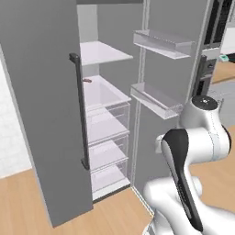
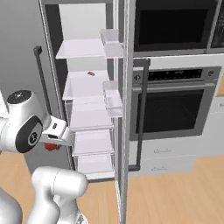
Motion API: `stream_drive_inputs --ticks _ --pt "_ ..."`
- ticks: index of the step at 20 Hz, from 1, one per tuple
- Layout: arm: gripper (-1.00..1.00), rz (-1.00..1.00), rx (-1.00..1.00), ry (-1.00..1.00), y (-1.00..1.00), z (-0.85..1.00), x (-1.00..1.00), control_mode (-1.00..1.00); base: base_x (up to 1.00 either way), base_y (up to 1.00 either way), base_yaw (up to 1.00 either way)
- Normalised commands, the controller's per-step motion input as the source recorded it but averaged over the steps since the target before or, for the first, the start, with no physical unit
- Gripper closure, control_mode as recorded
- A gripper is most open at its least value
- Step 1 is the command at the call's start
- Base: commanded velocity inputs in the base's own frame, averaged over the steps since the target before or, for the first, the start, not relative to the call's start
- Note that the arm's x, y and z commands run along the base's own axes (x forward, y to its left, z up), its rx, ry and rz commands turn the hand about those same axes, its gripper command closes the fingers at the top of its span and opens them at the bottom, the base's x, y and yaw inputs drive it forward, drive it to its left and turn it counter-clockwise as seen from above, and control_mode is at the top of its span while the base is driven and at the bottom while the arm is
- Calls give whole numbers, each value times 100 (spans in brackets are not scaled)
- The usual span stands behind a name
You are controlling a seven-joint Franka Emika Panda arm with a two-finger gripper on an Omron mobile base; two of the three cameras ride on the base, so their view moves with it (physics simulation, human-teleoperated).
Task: Take the strawberry from the fridge and place it on top of the pancake, located on the dining counter.
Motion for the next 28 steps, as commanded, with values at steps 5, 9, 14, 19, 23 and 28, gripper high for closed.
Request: stream_drive_inputs --ticks 5,9,14,19,23,28 --pt "100 0 0 0 0 0 0 100 -40 -65 -66" --pt "100 0 0 0 0 0 0 100 -5 -96 -67" --pt "100 0 0 0 0 0 0 100 0 -100 -69" --pt "100 0 0 0 0 0 0 100 0 -100 -66" --pt "100 0 0 0 0 0 0 100 0 -100 -66" --pt "100 0 0 0 0 0 0 100 0 -100 -64"
